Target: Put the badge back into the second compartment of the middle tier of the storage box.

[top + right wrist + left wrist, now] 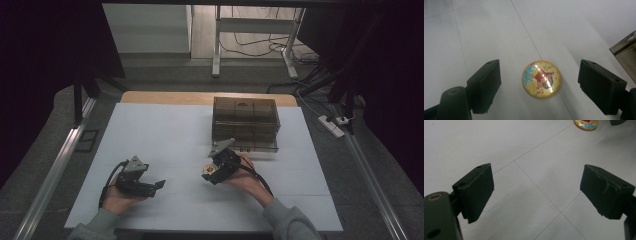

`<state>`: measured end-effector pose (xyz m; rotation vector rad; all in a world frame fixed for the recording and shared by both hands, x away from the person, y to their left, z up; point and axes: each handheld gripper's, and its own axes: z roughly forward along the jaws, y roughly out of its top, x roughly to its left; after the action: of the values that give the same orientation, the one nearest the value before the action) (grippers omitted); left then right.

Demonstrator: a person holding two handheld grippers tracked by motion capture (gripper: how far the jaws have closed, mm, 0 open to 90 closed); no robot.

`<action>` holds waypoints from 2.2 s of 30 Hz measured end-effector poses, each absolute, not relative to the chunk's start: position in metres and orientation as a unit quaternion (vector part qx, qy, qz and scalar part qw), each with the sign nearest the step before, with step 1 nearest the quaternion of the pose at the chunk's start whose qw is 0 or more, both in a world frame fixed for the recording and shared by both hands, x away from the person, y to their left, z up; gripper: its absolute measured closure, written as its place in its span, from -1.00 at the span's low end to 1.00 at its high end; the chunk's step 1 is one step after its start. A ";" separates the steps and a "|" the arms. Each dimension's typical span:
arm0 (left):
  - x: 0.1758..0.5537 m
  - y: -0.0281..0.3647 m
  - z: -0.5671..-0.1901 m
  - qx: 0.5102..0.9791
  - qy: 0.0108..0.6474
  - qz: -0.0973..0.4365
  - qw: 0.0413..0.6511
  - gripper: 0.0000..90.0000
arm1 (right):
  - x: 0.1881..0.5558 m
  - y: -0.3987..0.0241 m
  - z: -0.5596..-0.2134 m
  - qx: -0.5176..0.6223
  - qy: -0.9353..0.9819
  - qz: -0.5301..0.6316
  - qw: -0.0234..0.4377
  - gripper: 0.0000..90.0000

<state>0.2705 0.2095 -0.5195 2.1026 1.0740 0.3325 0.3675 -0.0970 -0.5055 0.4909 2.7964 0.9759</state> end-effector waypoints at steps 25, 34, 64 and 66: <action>0.271 0.210 -0.520 0.821 0.417 0.129 0.368 -0.73 | 0.375 -0.086 -0.518 0.162 0.940 0.292 0.066 -0.44; 0.270 0.210 -0.520 0.821 0.417 0.130 0.368 -0.73 | 0.375 -0.081 -0.521 0.158 0.945 0.279 0.064 -0.36; 0.270 0.211 -0.520 0.820 0.418 0.129 0.369 -0.73 | 0.377 -0.080 -0.518 0.153 0.947 0.276 0.070 0.06; 0.270 0.211 -0.520 0.820 0.418 0.129 0.369 -0.73 | 0.376 -0.081 -0.518 0.152 0.947 0.275 0.071 0.06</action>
<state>0.2703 0.2106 -0.5198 2.1056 1.0731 0.3318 0.3764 -0.0806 -0.5176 0.4579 2.8467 0.8284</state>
